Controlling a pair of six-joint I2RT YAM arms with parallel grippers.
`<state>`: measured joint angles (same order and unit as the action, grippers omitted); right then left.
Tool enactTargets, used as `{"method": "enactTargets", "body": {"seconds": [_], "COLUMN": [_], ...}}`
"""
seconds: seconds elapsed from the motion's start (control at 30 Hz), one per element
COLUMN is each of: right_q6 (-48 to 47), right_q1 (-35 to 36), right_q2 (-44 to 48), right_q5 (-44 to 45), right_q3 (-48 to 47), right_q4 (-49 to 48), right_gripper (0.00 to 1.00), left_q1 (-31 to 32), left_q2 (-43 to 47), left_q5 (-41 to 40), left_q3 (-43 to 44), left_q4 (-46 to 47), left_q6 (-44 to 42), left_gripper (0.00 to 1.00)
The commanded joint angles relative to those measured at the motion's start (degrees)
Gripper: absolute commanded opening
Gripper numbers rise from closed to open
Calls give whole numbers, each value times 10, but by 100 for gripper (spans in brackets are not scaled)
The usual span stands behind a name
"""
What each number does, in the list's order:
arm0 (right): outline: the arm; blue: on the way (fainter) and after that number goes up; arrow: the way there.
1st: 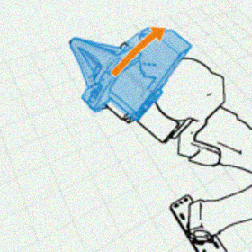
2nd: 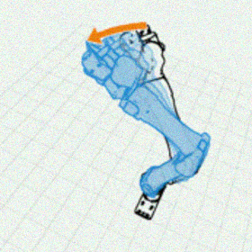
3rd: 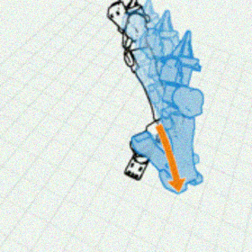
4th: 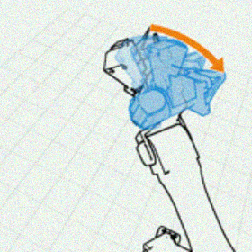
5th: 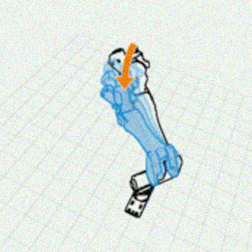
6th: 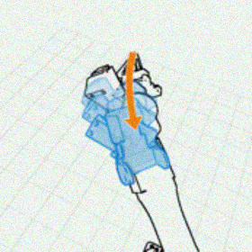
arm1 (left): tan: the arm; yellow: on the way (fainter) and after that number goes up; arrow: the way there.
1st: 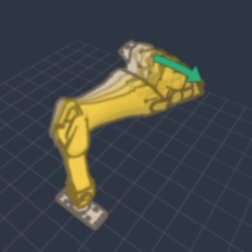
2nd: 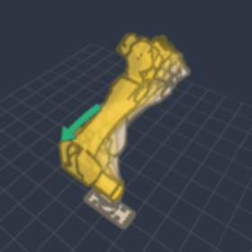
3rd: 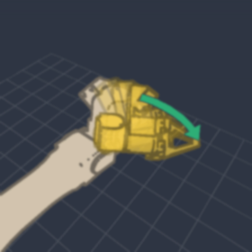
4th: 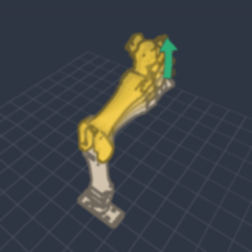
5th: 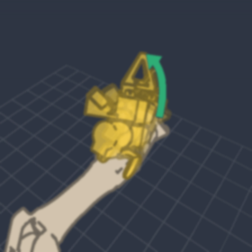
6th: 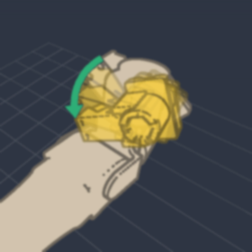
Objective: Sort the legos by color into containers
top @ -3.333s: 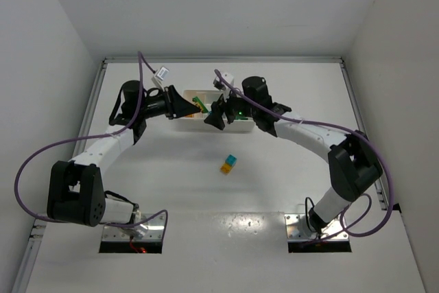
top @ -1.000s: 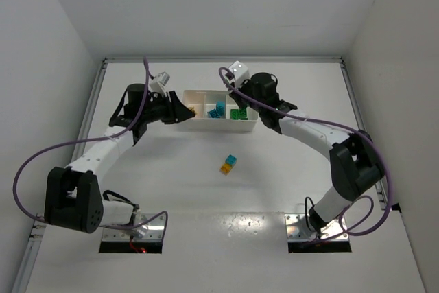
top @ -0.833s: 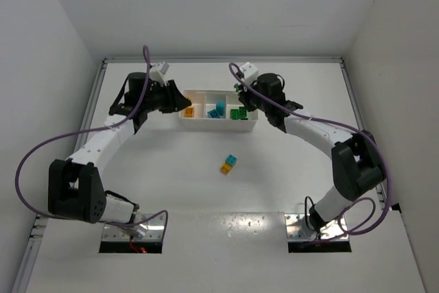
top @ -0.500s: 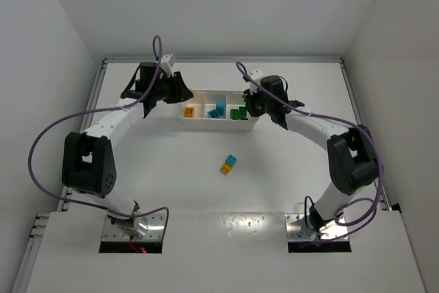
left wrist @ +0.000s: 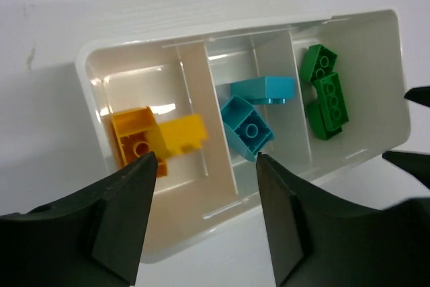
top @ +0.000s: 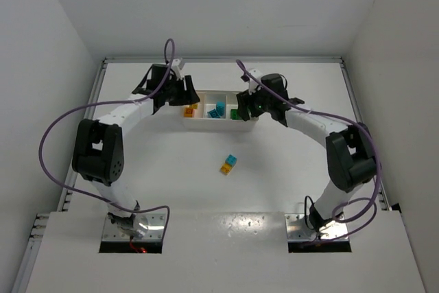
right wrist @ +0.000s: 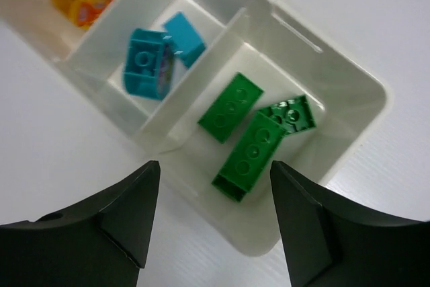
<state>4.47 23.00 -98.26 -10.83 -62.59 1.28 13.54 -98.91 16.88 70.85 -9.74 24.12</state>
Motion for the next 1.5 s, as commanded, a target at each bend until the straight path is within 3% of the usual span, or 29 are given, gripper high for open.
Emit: {"method": "enactTargets", "body": {"seconds": [0.0,0.1,0.17,0.27,0.4,0.47,0.63,1.03,1.47], "right_q6": [-39,-105,-198,-329,-392,-387,-264,-64,-57], "right_q1": [-5,-16,-16,1,40,63,125,153,158], "right_q2": [62,91,104,104,104,98,85,43,-2], "right_q5": [-93,-218,-279,-349,-381,-359,-272,-112,-88], "right_q3": [13,35,42,17,17,32,38,43,48], "right_q4": [-18,23,68,214,312,308,250,194,174], "right_gripper": [67,67,67,67,70,70,70,66,64], "left_q1": [18,24,24,24,3,-3,-28,-46,-46], "left_q2": [33,72,99,163,234,253,287,314,304], "left_q5": [-2,-7,-7,-35,-41,-47,-77,-83,-77], "left_q3": [3,-35,-69,-114,-154,-161,-161,-183,-183], "left_q4": [9,9,16,24,24,13,-7,-7,-2], "left_q6": [-18,-25,-31,-43,-48,-56,-70,-70,-70], "left_gripper": [68,90,90,91,91,91,91,91,91]}}
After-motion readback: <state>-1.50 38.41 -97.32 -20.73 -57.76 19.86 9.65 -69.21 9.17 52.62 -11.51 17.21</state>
